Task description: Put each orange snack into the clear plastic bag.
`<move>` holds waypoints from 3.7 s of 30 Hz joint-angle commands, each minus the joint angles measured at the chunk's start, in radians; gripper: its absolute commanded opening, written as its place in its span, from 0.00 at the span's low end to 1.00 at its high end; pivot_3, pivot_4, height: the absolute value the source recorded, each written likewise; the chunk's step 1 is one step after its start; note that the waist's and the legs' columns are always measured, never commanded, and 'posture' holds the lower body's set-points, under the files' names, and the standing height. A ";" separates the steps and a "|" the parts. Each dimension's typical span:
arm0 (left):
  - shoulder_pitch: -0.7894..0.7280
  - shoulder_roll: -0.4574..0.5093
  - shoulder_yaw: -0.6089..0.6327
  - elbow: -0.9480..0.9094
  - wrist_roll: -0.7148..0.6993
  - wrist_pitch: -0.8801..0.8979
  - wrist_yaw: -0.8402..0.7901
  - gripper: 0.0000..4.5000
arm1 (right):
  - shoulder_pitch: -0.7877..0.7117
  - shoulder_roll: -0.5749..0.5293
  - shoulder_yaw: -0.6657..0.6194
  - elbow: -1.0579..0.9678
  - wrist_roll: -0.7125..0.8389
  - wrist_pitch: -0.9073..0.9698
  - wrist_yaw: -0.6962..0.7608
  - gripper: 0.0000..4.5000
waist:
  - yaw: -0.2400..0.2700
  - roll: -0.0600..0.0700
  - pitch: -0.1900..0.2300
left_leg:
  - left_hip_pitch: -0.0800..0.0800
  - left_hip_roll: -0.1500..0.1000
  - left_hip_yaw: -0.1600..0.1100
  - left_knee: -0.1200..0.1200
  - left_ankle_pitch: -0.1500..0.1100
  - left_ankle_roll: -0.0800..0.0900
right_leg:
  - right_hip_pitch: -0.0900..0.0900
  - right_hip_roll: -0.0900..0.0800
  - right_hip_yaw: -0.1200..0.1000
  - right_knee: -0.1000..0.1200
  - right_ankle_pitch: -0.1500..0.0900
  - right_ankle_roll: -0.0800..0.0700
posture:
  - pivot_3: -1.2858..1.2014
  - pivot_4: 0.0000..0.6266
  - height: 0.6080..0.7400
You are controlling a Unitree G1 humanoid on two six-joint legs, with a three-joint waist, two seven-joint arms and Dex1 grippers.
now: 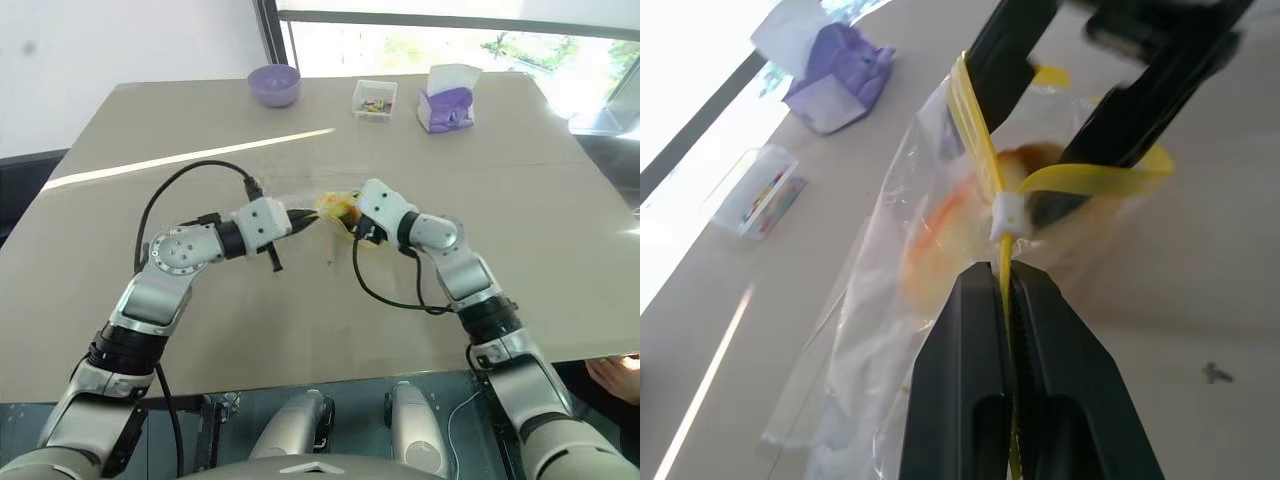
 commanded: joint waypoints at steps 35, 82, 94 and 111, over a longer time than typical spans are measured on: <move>-0.048 -0.002 0.051 0.014 -0.043 0.018 0.021 0.00 | 0.058 -0.137 -0.014 0.148 -0.262 -0.361 -0.169 0.99 | -0.002 0.000 0.000 | 0.000 0.000 0.001 0.000 0.000 0.000 | 0.000 0.000 0.001 0.000 0.000 0.000 | 0.52 0.24 1.00; -0.474 -0.102 0.130 0.484 -0.120 -0.019 0.142 0.00 | -0.271 -0.277 -0.138 0.366 -0.264 -0.417 -0.299 0.01 | 0.001 -0.001 0.001 | -0.004 -0.002 0.000 0.001 0.000 0.000 | -0.002 -0.001 -0.001 -0.003 0.000 0.000 | 0.52 0.24 1.00; -0.604 -0.160 0.160 0.619 -0.238 0.051 0.056 0.00 | -0.316 -0.302 -0.122 0.442 -0.223 -0.393 -0.167 0.01 | -0.005 -0.001 0.001 | -0.016 -0.002 0.003 0.000 0.002 -0.003 | -0.013 -0.001 0.002 -0.005 0.000 0.000 | 0.52 0.24 1.00; -0.626 -0.178 0.178 0.614 -0.201 -0.048 0.104 0.00 | -0.419 -0.307 -0.181 0.484 -0.171 -0.392 -0.214 0.01 | 0.000 -0.001 0.001 | -0.015 -0.002 0.004 0.001 0.002 -0.003 | -0.014 -0.002 0.004 0.001 0.000 0.000 | 0.52 0.24 1.00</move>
